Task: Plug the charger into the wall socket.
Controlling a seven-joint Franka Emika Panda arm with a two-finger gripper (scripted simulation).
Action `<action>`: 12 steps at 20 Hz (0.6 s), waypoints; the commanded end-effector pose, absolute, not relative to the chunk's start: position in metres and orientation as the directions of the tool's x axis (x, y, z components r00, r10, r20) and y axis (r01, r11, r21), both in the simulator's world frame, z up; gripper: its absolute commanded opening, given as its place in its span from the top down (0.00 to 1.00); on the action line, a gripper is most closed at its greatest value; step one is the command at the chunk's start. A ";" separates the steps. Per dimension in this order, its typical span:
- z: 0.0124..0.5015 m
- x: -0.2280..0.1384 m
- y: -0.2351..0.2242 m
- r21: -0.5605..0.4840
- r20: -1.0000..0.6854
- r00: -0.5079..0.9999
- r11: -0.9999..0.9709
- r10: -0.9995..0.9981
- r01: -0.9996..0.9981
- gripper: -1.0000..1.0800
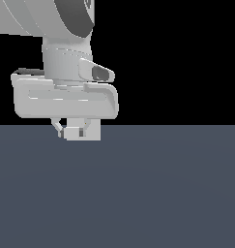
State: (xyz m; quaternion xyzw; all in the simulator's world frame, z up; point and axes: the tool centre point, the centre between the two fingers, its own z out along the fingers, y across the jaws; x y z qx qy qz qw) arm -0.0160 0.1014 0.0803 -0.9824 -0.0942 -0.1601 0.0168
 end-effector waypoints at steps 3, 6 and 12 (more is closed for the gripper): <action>0.091 -0.006 0.099 -0.002 0.316 0.941 -0.992 0.117 0.124 1.00; 0.096 -0.002 0.097 -0.001 0.315 0.945 -0.995 0.090 0.095 1.00; 0.100 0.002 0.096 0.000 0.314 0.947 -0.998 0.065 0.068 1.00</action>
